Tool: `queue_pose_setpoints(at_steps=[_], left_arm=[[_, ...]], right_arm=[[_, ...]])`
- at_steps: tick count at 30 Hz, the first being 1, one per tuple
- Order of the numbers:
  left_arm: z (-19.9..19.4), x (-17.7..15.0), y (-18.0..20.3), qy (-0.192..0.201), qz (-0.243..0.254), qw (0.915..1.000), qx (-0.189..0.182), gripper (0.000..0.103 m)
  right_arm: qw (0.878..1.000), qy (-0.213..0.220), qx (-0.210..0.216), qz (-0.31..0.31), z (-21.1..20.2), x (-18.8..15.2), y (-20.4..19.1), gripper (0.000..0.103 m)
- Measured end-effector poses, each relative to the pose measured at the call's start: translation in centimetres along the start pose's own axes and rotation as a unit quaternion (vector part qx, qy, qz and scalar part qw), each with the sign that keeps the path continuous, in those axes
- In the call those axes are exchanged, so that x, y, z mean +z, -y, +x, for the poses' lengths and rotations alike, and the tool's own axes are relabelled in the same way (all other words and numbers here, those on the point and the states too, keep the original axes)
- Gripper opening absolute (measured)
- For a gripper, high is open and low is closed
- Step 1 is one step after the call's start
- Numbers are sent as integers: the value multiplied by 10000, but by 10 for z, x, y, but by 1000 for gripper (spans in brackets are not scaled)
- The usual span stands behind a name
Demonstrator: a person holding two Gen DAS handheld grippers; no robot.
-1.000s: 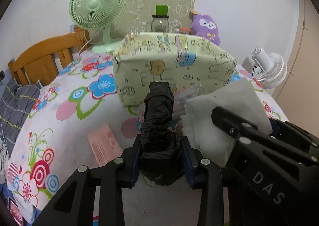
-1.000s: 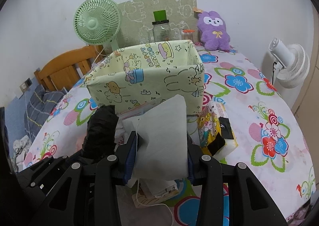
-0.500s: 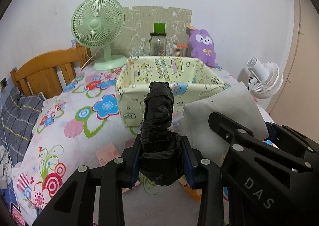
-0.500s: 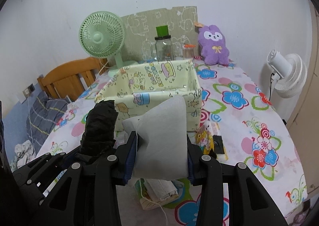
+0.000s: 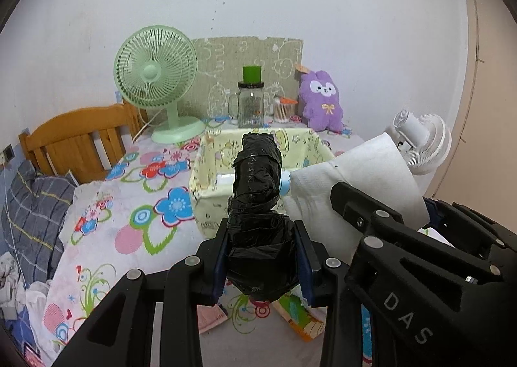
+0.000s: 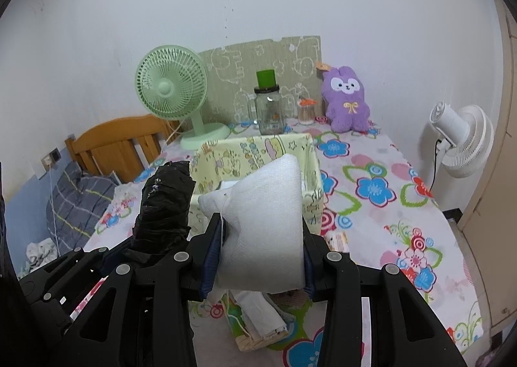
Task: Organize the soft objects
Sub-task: 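Lift and carry the black bundle and white cloth over the fabric box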
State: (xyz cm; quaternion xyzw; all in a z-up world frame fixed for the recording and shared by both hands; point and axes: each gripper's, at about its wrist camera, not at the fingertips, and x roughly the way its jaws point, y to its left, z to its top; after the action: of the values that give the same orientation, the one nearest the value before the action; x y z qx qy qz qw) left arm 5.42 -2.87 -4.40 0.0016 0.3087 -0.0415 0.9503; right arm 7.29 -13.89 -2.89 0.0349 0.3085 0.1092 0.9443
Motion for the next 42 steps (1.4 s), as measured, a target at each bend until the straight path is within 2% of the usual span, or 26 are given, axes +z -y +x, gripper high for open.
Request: queue_pose_setpoints(at_steps=[20, 42], left_arm=[[-11, 35, 3, 353, 59, 9994, -25, 37], [24, 54, -2, 329, 35, 9995, -5, 37]], right_arm=[[9991, 392, -12, -137, -13, 36, -5, 45], [9991, 408, -44, 66, 29, 59, 8, 45]])
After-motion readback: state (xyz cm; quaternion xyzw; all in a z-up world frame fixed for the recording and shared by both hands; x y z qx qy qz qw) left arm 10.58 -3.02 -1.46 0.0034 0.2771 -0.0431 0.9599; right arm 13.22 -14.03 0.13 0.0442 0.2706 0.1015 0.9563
